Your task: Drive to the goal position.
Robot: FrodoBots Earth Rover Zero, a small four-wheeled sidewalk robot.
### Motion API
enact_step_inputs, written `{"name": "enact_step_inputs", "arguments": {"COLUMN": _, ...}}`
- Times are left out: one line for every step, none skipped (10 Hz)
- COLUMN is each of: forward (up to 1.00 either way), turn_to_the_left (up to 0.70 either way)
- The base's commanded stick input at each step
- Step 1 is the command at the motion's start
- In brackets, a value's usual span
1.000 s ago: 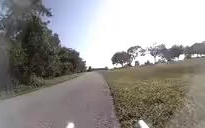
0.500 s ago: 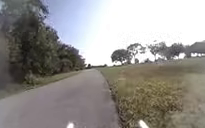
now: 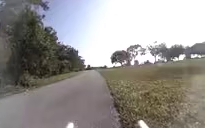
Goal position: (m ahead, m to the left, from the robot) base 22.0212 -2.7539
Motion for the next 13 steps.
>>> {"name": "enact_step_inputs", "arguments": {"forward": 0.85, "turn_to_the_left": 0.0}}
{"name": "enact_step_inputs", "arguments": {"forward": 0.97, "turn_to_the_left": 0.0}}
{"name": "enact_step_inputs", "arguments": {"forward": 1.0, "turn_to_the_left": 0.0}}
{"name": "enact_step_inputs", "arguments": {"forward": 1.0, "turn_to_the_left": 0.0}}
{"name": "enact_step_inputs", "arguments": {"forward": 1.0, "turn_to_the_left": 0.0}}
{"name": "enact_step_inputs", "arguments": {"forward": 1.0, "turn_to_the_left": 0.0}}
{"name": "enact_step_inputs", "arguments": {"forward": 1.0, "turn_to_the_left": 0.0}}
{"name": "enact_step_inputs", "arguments": {"forward": 1.0, "turn_to_the_left": 0.0}}
{"name": "enact_step_inputs", "arguments": {"forward": 1.0, "turn_to_the_left": 0.0}}
{"name": "enact_step_inputs", "arguments": {"forward": 1.0, "turn_to_the_left": 0.0}}
{"name": "enact_step_inputs", "arguments": {"forward": 1.0, "turn_to_the_left": 0.0}}
{"name": "enact_step_inputs", "arguments": {"forward": 1.0, "turn_to_the_left": 0.0}}
{"name": "enact_step_inputs", "arguments": {"forward": 1.0, "turn_to_the_left": 0.0}}
